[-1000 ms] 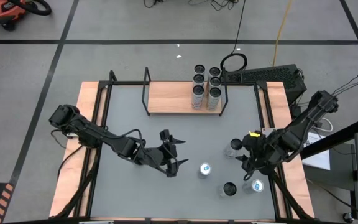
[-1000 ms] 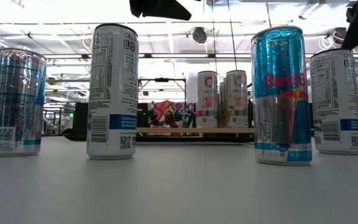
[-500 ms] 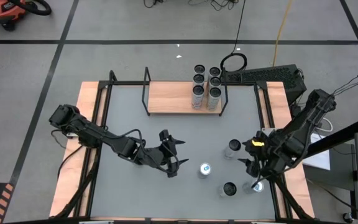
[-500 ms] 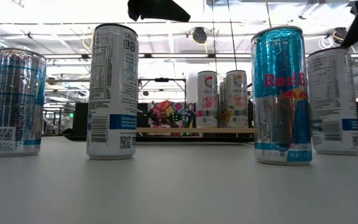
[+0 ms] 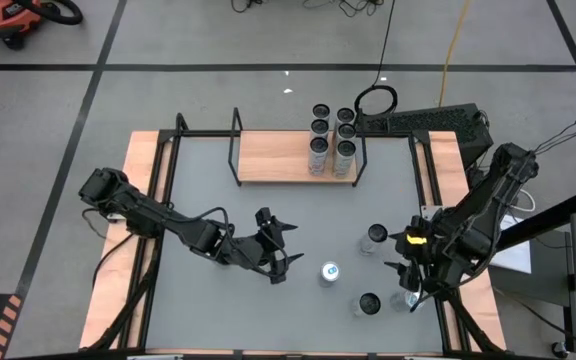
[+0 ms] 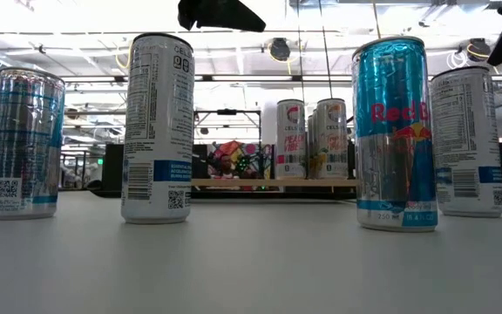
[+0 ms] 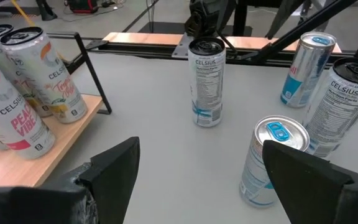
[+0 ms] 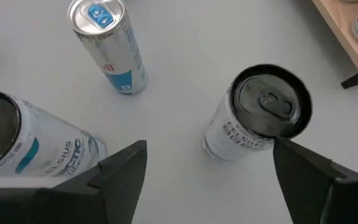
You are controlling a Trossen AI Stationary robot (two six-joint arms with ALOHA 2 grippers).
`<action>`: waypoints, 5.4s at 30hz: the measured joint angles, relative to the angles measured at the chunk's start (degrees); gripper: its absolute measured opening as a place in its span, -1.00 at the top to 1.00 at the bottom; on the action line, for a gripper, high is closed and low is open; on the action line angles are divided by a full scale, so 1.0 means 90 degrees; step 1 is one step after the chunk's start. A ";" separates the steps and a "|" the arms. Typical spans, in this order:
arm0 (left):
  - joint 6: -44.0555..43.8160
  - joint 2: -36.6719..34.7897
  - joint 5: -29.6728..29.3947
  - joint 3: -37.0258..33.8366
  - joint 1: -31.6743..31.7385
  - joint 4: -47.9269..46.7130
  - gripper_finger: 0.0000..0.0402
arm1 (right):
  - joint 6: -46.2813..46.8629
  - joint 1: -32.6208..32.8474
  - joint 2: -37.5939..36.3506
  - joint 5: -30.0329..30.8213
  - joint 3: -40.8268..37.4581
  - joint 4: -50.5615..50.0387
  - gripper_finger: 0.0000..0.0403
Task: Place canned beverage on shelf
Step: Put the top white blue soda can on the shelf
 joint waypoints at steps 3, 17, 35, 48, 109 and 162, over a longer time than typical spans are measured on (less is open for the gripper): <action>0.0002 0.0000 -0.0002 0.0000 0.0000 -0.0001 -0.66 | 0.0255 0.0074 0.0073 -0.0004 0.0000 -0.0215 -0.42; 0.0537 0.0000 -0.0015 0.0000 0.0094 -0.0003 -0.66 | 0.1205 0.0204 0.0438 0.1044 -0.0005 -0.1044 -0.42; 0.0557 0.0000 -0.0013 0.0000 0.0233 -0.0147 -0.66 | 0.2177 0.0102 0.1245 0.2007 -0.0233 -0.1030 -0.42; 0.0465 0.0000 -0.0013 0.0000 0.0490 -0.0142 -0.66 | 0.2795 0.0061 0.1353 0.2215 -0.1226 -0.0377 -0.42; 0.1315 0.0644 0.2371 0.0000 0.1259 0.1875 -0.66 | -0.7337 -0.2298 -0.0874 0.0245 -0.1620 0.6436 0.11; 0.1083 0.0592 0.2085 -0.0010 0.1186 0.1118 -0.25 | -0.8446 -0.4506 0.0080 -0.2719 -0.1882 0.8996 -0.35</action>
